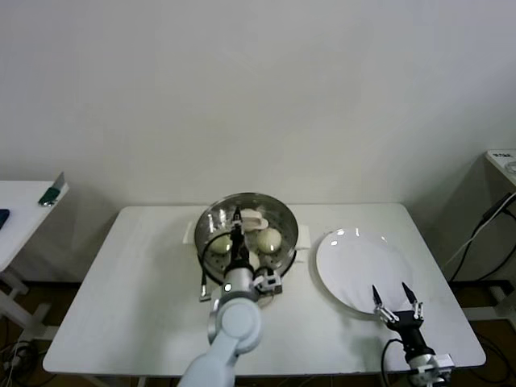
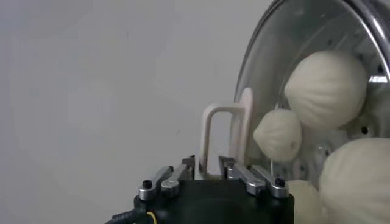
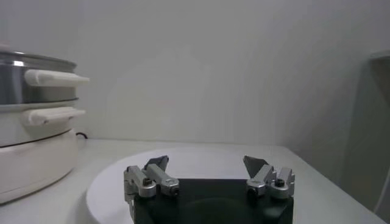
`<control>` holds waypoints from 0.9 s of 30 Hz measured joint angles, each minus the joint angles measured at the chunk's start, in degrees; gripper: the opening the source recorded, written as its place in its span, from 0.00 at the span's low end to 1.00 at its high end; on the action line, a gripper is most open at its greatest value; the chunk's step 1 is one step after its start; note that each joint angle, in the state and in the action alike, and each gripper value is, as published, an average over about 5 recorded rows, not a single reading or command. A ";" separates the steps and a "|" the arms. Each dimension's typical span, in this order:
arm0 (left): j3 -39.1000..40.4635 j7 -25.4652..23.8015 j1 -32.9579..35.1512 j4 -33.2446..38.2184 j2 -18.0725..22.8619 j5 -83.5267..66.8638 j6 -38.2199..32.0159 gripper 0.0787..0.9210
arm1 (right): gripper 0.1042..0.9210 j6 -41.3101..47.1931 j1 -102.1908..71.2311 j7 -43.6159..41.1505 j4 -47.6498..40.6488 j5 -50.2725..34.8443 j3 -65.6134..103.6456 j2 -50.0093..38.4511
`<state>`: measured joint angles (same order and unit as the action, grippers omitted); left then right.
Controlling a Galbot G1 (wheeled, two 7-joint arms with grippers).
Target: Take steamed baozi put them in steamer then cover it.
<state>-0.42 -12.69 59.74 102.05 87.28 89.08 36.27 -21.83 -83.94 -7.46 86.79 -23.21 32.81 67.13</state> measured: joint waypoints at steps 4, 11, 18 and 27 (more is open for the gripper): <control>0.69 -0.73 0.76 2.44 -0.86 -1.80 0.26 0.45 | 0.88 1.30 -0.01 0.45 0.74 -0.57 -0.05 -0.07; 0.65 0.26 3.24 8.64 -2.83 -6.63 -0.09 0.68 | 0.88 4.15 -0.16 1.66 2.40 -2.17 -0.55 -0.25; -2.89 5.91 8.05 15.55 -5.22 -17.72 -5.25 0.87 | 0.88 5.26 -0.45 2.90 3.68 -2.65 -1.10 -0.13; -17.16 13.44 17.65 20.40 -6.87 -46.86 -19.12 0.88 | 0.88 4.59 0.04 4.36 4.37 -1.92 -1.71 0.69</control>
<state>-17.58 0.75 77.39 122.45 80.41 42.22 17.15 -17.24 -83.91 -3.10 91.17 -25.13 31.10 67.82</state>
